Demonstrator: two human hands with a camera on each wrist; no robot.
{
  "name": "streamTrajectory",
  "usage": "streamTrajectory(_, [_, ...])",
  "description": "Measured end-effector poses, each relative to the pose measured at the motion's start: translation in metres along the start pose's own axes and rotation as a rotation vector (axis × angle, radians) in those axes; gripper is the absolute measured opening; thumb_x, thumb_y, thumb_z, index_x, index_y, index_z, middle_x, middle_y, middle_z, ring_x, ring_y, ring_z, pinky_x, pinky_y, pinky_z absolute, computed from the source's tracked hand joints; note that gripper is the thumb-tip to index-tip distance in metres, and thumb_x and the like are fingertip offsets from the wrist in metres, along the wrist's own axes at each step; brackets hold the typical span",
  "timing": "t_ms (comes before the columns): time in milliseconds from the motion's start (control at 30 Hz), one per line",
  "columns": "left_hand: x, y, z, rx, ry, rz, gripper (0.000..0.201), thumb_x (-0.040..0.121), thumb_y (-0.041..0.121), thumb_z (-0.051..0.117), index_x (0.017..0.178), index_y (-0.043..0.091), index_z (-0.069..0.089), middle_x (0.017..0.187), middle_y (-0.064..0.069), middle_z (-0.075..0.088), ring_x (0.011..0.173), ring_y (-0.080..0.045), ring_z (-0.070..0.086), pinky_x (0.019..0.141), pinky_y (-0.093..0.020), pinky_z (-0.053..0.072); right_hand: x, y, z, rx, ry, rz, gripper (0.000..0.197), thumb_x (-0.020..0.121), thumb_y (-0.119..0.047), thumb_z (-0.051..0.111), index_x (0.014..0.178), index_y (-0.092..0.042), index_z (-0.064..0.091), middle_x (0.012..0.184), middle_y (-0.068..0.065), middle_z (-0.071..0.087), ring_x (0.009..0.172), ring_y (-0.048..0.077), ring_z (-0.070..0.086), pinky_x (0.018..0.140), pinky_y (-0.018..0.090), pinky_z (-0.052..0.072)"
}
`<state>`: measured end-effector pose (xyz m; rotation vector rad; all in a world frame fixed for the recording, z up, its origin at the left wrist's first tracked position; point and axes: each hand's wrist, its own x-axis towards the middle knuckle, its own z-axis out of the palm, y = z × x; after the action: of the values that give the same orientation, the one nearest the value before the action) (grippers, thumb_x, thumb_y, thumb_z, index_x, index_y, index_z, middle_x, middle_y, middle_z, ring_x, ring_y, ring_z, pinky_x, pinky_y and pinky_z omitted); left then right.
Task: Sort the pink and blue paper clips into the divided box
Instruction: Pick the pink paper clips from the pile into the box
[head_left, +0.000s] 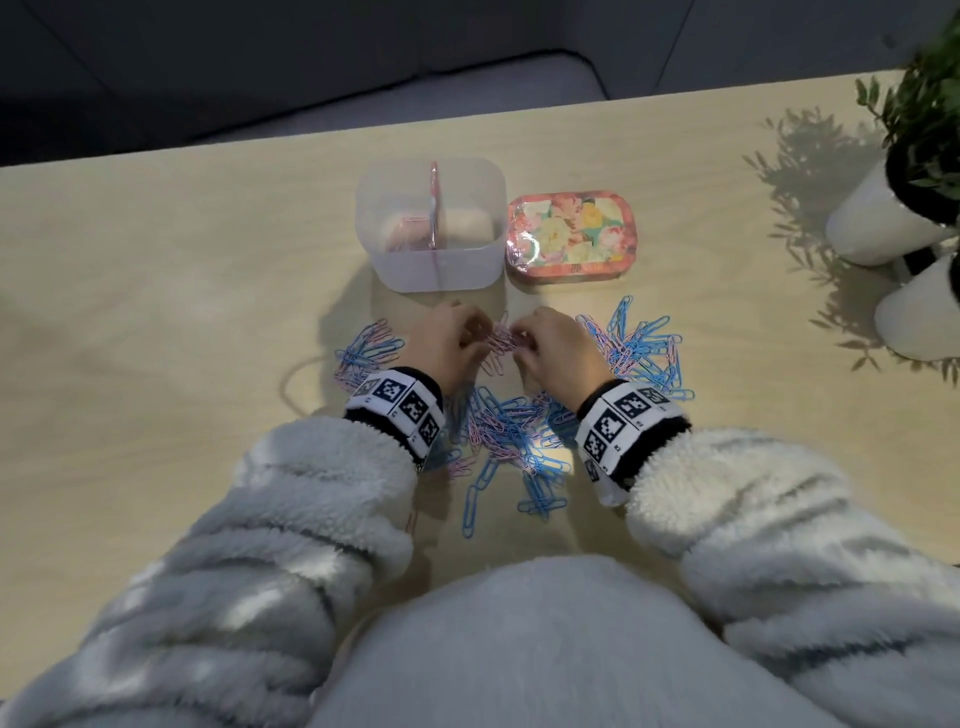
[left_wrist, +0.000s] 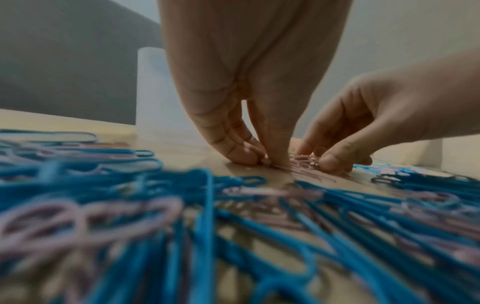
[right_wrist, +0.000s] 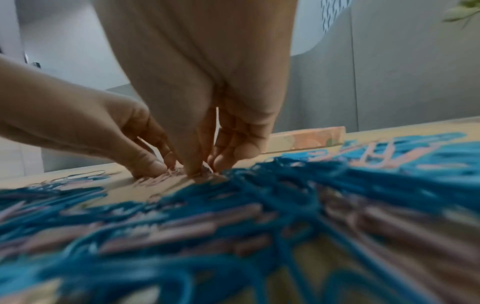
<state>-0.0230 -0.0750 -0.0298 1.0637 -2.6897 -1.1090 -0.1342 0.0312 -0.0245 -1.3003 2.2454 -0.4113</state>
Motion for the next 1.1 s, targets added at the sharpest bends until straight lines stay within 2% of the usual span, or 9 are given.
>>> streamTrajectory(100, [0.001, -0.001, -0.004, -0.026, 0.011, 0.005, 0.025, 0.077, 0.004, 0.065, 0.102, 0.007, 0.066, 0.103, -0.013, 0.064, 0.080, -0.018, 0.060, 0.075, -0.022, 0.044, 0.005, 0.001, -0.005, 0.041, -0.006, -0.013, 0.034, 0.085, -0.018, 0.062, 0.117, -0.006, 0.059, 0.110, 0.016, 0.057, 0.103, 0.032, 0.056, 0.089, 0.039, 0.043])
streamTrajectory(233, [-0.004, -0.011, -0.014, 0.033, -0.054, 0.023, 0.044, 0.074, 0.016, 0.073, 0.115, 0.010, 0.059, 0.110, -0.011, 0.059, 0.083, -0.017, 0.055, 0.078, -0.026, 0.047, 0.012, 0.001, -0.011, 0.021, -0.078, -0.035, 0.064, 0.072, -0.032, 0.075, 0.124, -0.006, 0.051, 0.123, 0.017, 0.048, 0.110, 0.032, 0.050, 0.093, 0.041, 0.045])
streamTrajectory(367, [0.000, -0.004, -0.014, 0.171, -0.162, 0.080, 0.058, 0.069, 0.020, 0.077, 0.122, 0.013, 0.055, 0.115, -0.012, 0.054, 0.096, -0.022, 0.054, 0.083, -0.030, 0.042, 0.014, -0.004, -0.005, -0.025, -0.103, -0.097, 0.048, 0.077, -0.025, 0.071, 0.121, -0.010, 0.058, 0.112, 0.016, 0.048, 0.104, 0.030, 0.049, 0.086, 0.036, 0.042])
streamTrajectory(467, [0.003, 0.003, -0.011, 0.232, -0.149, 0.126, 0.043, 0.073, 0.017, 0.072, 0.114, 0.011, 0.062, 0.112, -0.013, 0.056, 0.097, -0.028, 0.057, 0.078, -0.031, 0.042, 0.010, -0.009, -0.002, -0.030, -0.051, -0.091, 0.030, 0.085, -0.011, 0.059, 0.114, -0.007, 0.063, 0.108, 0.017, 0.053, 0.102, 0.031, 0.051, 0.082, 0.034, 0.038])
streamTrajectory(567, [0.004, 0.006, -0.010, 0.252, -0.125, 0.130, 0.025, 0.081, 0.014, 0.064, 0.104, 0.006, 0.067, 0.106, -0.014, 0.060, 0.095, -0.031, 0.058, 0.076, -0.034, 0.041, 0.007, -0.012, 0.002, -0.058, -0.013, -0.087, 0.026, 0.089, -0.007, 0.050, 0.111, -0.003, 0.064, 0.107, 0.019, 0.055, 0.102, 0.033, 0.051, 0.082, 0.037, 0.039])
streamTrajectory(800, [0.003, 0.005, -0.016, 0.345, -0.163, 0.129, 0.021, 0.086, 0.011, 0.055, 0.102, 0.005, 0.066, 0.107, -0.018, 0.059, 0.099, -0.034, 0.056, 0.082, -0.039, 0.042, 0.006, -0.012, 0.002, -0.381, -0.057, -0.165, 0.023, 0.087, -0.001, 0.051, 0.109, 0.000, 0.056, 0.111, 0.016, 0.053, 0.110, 0.032, 0.048, 0.080, 0.038, 0.043])
streamTrajectory(933, [0.001, 0.006, -0.015, 0.361, -0.163, 0.099, 0.020, 0.086, 0.012, 0.055, 0.102, 0.005, 0.065, 0.108, -0.017, 0.060, 0.100, -0.034, 0.057, 0.082, -0.039, 0.041, 0.011, -0.009, -0.017, -0.096, 0.034, -0.087, 0.021, 0.090, -0.009, 0.051, 0.101, -0.003, 0.068, 0.101, 0.016, 0.065, 0.097, 0.032, 0.059, 0.081, 0.036, 0.045])
streamTrajectory(1000, [0.001, 0.000, -0.015, 0.273, -0.147, 0.050, 0.015, 0.083, 0.013, 0.060, 0.095, 0.005, 0.065, 0.102, -0.016, 0.064, 0.096, -0.032, 0.058, 0.080, -0.037, 0.041, 0.015, -0.021, -0.035, 0.087, 0.128, -0.121, 0.018, 0.088, -0.008, 0.055, 0.096, -0.005, 0.071, 0.095, 0.012, 0.071, 0.087, 0.024, 0.063, 0.081, 0.029, 0.047])
streamTrajectory(1100, [-0.003, -0.009, -0.017, 0.114, -0.111, 0.004, 0.009, 0.077, 0.010, 0.065, 0.085, 0.004, 0.065, 0.091, -0.015, 0.068, 0.087, -0.030, 0.061, 0.075, -0.031, 0.044, 0.030, -0.056, -0.065, 0.268, 0.203, -0.220, 0.015, 0.085, -0.006, 0.061, 0.094, -0.003, 0.072, 0.088, 0.011, 0.072, 0.069, 0.014, 0.059, 0.071, 0.023, 0.047])
